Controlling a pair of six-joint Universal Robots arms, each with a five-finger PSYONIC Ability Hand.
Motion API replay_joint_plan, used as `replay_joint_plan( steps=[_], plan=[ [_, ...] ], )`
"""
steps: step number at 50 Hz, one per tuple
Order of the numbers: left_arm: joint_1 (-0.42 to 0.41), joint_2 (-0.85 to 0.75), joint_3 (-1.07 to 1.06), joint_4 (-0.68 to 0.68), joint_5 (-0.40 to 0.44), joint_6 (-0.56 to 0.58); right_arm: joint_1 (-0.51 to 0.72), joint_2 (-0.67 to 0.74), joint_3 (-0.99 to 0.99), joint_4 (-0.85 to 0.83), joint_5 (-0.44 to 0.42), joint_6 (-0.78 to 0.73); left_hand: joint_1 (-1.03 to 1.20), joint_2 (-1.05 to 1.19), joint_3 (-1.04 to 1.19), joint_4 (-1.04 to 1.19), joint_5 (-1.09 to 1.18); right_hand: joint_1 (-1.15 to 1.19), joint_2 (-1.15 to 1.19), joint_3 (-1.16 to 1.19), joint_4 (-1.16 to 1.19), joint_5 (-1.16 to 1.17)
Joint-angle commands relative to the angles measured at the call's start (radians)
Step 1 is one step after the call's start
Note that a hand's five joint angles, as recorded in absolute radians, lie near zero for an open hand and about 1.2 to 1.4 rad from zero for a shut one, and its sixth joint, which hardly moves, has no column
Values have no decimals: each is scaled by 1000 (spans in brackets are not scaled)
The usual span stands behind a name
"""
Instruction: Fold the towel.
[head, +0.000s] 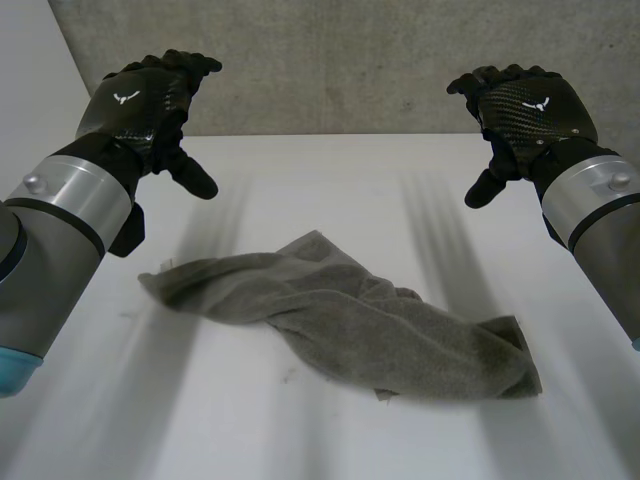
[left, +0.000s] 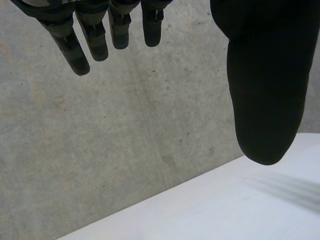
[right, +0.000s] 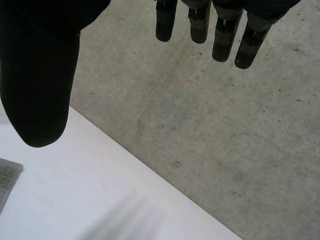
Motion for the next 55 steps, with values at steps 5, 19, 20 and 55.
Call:
replay_joint_plan(
  steps=[5,19,20,55],
  plan=[
    [2,-133,49,-44,1,7,-2,23,-64,177,-40,-38,113,117,116,115,82,-6,4,8,0,-26],
    [-50,-385,49,-150,154,93,-19,164,15,473,-224,28,116,120,119,119,85,-6,4,8,0,-26],
    [-50,-385,49,-150,154,93,-19,176,53,438,-222,31,116,120,119,119,85,-6,4,8,0,-26],
    [-114,-295,237,387,-165,147,5,166,-77,-379,-96,31,1223,1227,1226,1225,1192,1216,1226,1229,1221,1196]
  ],
)
